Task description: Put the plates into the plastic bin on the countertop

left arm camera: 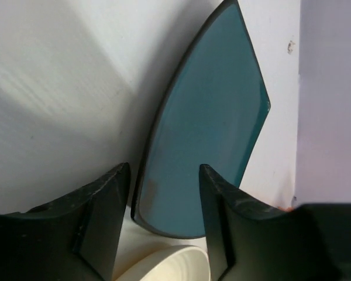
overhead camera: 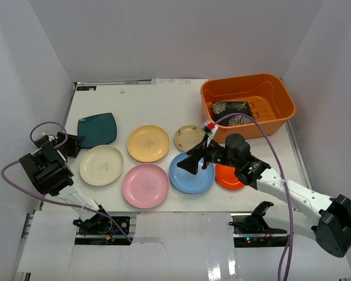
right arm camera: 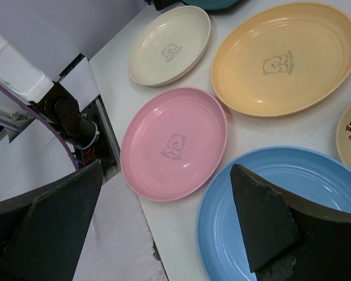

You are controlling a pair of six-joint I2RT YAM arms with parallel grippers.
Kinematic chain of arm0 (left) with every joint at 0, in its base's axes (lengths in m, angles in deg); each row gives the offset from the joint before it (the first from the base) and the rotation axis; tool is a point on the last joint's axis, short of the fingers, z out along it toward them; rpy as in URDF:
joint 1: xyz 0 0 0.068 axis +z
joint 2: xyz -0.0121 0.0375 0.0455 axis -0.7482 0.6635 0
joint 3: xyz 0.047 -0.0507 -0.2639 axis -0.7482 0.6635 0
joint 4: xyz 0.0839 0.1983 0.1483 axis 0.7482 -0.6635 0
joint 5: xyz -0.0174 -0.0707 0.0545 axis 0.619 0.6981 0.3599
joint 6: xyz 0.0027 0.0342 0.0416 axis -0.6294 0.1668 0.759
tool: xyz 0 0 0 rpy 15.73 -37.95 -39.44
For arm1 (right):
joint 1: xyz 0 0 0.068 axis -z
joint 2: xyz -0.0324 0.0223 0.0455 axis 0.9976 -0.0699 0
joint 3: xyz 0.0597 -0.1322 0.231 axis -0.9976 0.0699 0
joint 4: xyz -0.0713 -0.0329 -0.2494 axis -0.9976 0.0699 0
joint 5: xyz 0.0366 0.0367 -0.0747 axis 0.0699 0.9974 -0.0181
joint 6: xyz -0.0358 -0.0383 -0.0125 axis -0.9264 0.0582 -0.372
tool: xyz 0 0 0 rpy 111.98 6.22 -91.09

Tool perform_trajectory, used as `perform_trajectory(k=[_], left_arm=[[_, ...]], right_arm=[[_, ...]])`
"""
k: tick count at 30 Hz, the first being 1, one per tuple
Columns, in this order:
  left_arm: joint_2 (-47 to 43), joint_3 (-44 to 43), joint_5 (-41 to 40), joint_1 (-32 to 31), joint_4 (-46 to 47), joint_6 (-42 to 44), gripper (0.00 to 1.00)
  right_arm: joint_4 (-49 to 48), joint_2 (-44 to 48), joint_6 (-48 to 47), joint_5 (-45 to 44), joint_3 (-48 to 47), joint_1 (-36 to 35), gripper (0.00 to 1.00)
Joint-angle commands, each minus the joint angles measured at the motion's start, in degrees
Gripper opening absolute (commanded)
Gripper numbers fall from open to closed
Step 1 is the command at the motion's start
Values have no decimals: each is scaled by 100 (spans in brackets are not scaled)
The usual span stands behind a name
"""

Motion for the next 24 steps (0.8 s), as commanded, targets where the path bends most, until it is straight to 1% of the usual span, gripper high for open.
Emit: perform_trajectory(k=[1, 2, 5, 6, 8, 9, 10, 12, 13, 14, 15, 17, 18, 19, 21, 22, 24], left_arm=[[401, 104, 266, 11, 518, -126, 59], [472, 103, 310, 11, 589, -144, 53], [744, 147, 468, 11, 905, -258, 44], [823, 139, 512, 20, 958, -336, 39], [1008, 156, 653, 11, 1195, -459, 31], [1052, 174, 671, 11, 1335, -556, 22], [1096, 200, 688, 11, 1397, -592, 17], [1096, 226, 688, 11, 1529, -697, 10], [1079, 244, 688, 11, 1556, -724, 4], [1026, 244, 697, 11, 1600, -776, 0], [982, 270, 706, 11, 1774, -837, 0], [842, 524, 697, -33, 2187, -1372, 0], [815, 569, 749, -42, 2615, -1592, 0], [789, 578, 828, -42, 2768, -1942, 0], [605, 543, 952, -59, 3049, -2208, 0], [526, 517, 987, -59, 3111, -2401, 0], [280, 359, 1075, -112, 3112, -2525, 0]], right_arm=[[-334, -155, -63, 165, -103, -38, 95], [-369, -181, -46, 147, -129, -29, 95], [-404, -295, -37, 77, -199, -64, 95], [-422, -348, -46, 33, -226, -73, 95], [-405, -409, -63, 15, -296, -82, 95], [-387, -453, -63, 7, -314, -82, 95], [-396, -454, -55, -2, -331, -91, 95], [-387, -515, -46, -37, -340, -91, 95], [-352, -541, -46, -38, -358, -91, 95], [-334, -568, -46, -55, -384, -91, 95], [-317, -629, -37, -55, -428, -91, 95], [-369, -699, -2, -46, -481, -108, 95], [-369, -795, 7, -38, -577, -117, 95], [-335, -849, 7, -29, -639, -126, 95], [-238, -954, -19, -64, -753, -143, 95], [-116, -972, -72, -99, -884, -143, 95], [-79, -1033, -107, -160, -1025, -152, 95]])
